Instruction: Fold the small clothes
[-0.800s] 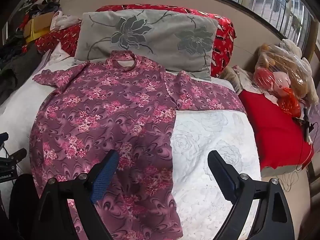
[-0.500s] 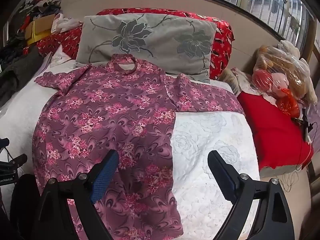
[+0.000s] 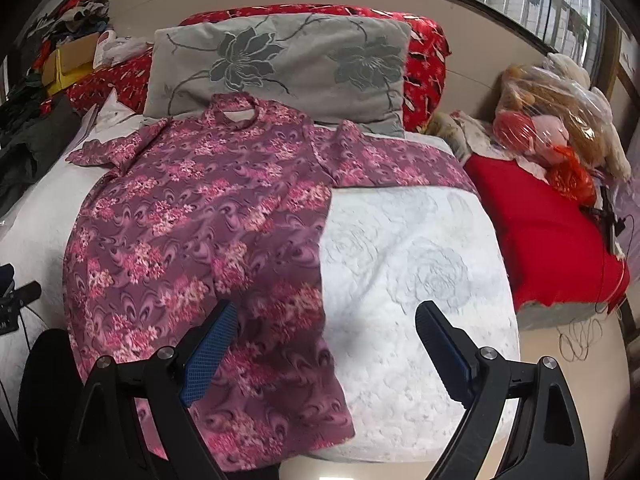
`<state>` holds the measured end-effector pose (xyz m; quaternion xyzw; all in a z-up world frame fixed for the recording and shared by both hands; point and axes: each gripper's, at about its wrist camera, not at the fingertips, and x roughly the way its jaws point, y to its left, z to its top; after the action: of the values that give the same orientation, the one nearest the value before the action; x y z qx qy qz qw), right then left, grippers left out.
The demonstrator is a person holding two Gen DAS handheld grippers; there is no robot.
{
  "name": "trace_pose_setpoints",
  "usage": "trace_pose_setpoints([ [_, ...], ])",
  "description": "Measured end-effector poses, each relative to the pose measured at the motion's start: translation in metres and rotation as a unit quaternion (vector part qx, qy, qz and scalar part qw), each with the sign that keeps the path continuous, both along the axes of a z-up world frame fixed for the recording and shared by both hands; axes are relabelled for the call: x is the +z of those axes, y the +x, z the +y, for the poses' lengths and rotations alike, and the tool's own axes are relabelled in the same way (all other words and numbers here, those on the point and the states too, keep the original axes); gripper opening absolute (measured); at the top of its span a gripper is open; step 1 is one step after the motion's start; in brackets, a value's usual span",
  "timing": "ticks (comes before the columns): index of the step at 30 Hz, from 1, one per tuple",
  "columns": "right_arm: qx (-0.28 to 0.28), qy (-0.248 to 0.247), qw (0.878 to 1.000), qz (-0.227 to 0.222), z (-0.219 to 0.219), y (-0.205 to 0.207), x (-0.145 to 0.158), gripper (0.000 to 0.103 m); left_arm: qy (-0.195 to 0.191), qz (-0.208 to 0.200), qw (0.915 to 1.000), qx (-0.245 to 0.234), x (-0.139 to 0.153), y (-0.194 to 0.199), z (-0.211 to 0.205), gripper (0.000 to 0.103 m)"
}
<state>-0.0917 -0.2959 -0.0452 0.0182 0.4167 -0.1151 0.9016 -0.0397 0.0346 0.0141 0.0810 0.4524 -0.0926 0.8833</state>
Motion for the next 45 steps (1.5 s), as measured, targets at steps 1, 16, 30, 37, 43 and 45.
trace_pose_setpoints([
  [1,-0.001,0.002,1.0,0.0,-0.001,-0.003,0.0,0.091,0.0,-0.002,1.0,0.0,0.001,-0.002,0.0,0.091],
  [16,-0.015,0.012,1.0,-0.004,-0.008,-0.016,0.002,0.091,-0.007,-0.003,1.0,0.004,0.007,0.0,0.005,0.091],
  [30,-0.016,0.014,1.0,-0.01,-0.009,-0.019,0.007,0.091,-0.009,-0.005,0.9999,0.007,0.008,-0.001,0.01,0.091],
  [37,-0.015,0.023,1.0,-0.01,-0.011,-0.018,0.006,0.091,-0.008,-0.006,0.9999,0.004,0.008,-0.004,0.01,0.091],
  [43,-0.008,0.023,1.0,-0.006,-0.008,-0.017,0.002,0.091,-0.009,0.0,0.9999,0.005,0.006,-0.001,0.009,0.091],
  [45,-0.007,0.024,1.0,-0.005,-0.007,-0.017,0.001,0.091,-0.008,0.001,1.0,0.005,0.005,0.0,0.009,0.091],
])
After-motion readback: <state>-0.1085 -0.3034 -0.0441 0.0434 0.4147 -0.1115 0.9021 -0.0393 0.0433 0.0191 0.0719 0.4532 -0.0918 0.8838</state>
